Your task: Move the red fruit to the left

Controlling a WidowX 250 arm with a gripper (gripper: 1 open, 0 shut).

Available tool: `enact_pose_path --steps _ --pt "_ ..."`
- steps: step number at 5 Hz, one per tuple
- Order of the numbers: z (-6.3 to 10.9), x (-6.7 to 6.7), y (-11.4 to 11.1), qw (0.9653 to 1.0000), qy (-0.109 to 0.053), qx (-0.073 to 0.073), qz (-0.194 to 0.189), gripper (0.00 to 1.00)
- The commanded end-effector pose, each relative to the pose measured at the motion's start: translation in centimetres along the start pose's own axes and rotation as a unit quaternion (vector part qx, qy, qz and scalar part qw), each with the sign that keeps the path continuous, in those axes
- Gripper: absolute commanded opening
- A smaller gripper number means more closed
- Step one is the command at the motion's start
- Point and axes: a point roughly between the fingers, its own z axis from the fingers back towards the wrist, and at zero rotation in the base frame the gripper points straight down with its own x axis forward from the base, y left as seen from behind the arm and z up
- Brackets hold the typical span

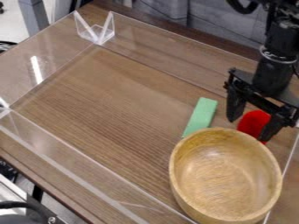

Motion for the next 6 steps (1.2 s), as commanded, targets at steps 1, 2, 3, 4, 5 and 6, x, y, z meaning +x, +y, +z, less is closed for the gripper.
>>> enact_pose_path --steps 1,2,3,4,5,6 --pt "0.4 1.4 -0.1 0.9993 -0.030 0.005 -0.022 1.00" --pt "-0.5 2.2 0.0 0.9987 -0.036 0.011 -0.036 1.00" --pt "-0.8 2.4 0.3 0.9984 -0.041 0.013 -0.035 1.00" --pt "-1.0 2.6 0.5 0.9983 -0.046 0.016 -0.031 1.00" --pt "-0.2 3.2 0.5 0.9985 -0.051 0.016 0.009 1.00" --pt "0.5 3.8 0.5 0.9970 -0.054 0.017 0.052 1.00"
